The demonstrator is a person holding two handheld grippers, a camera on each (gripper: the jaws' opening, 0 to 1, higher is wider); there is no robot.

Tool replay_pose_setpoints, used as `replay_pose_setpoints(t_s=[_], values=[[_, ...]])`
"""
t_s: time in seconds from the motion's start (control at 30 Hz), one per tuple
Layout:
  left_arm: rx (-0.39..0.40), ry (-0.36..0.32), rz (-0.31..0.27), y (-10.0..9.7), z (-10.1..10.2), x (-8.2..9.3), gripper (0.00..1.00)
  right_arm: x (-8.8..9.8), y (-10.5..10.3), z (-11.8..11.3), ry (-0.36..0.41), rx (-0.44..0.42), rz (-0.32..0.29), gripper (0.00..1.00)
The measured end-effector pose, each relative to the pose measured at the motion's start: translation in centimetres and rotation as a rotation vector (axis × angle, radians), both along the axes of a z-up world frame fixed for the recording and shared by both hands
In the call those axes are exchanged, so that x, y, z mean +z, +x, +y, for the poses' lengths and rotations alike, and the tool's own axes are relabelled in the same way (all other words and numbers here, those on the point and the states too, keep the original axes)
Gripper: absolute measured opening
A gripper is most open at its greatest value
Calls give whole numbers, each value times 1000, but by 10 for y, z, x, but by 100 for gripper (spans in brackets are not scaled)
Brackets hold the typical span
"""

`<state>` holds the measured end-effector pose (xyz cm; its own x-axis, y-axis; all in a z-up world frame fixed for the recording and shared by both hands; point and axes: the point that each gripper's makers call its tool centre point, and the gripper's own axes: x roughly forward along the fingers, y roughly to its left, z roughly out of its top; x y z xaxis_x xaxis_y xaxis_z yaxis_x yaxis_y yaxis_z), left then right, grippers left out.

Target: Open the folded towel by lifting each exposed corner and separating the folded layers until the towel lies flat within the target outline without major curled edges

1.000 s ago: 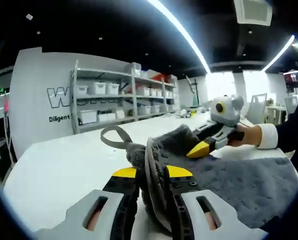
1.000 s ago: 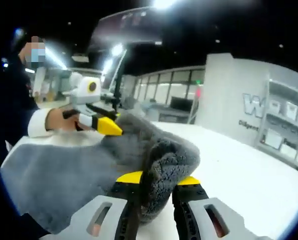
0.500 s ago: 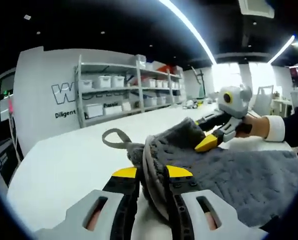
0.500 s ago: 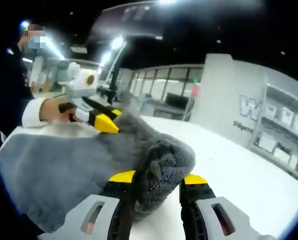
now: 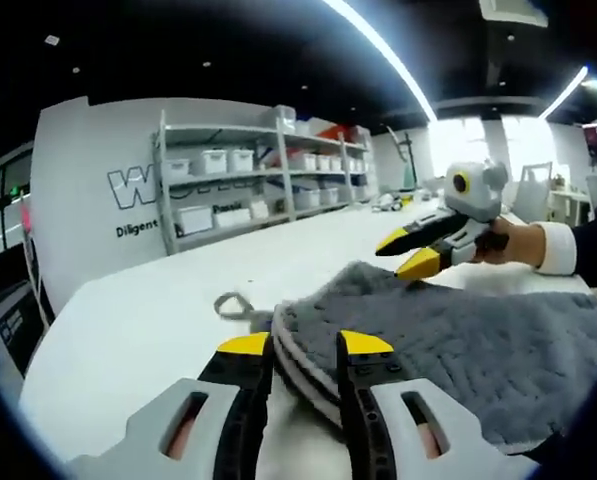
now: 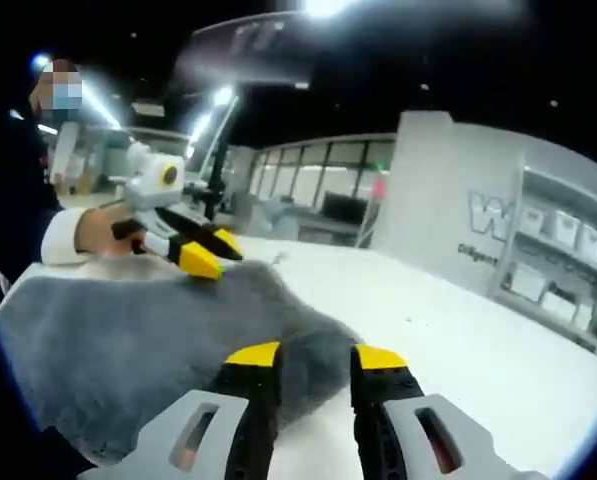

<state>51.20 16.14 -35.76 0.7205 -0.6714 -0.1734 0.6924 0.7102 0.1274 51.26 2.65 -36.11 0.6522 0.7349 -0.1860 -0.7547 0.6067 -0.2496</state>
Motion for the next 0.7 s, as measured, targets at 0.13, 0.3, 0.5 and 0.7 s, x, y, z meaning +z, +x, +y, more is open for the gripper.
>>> replay_pose_setpoints(t_s=[0.13,0.3,0.5,0.7], values=[[-3,-3,5,-1,0,0,24,-3,-5,7,-24,25,-2,11],[0,-4,24,0,1,-4,24,-6,-7,12,-51,37,-8,9],[-12,21,13,-1,-2,-5,23,-26,-1,7,-106,2,61,8],[-20,75,36,0,-5,-18,21,-34,2,7,-113,-10,88,9]])
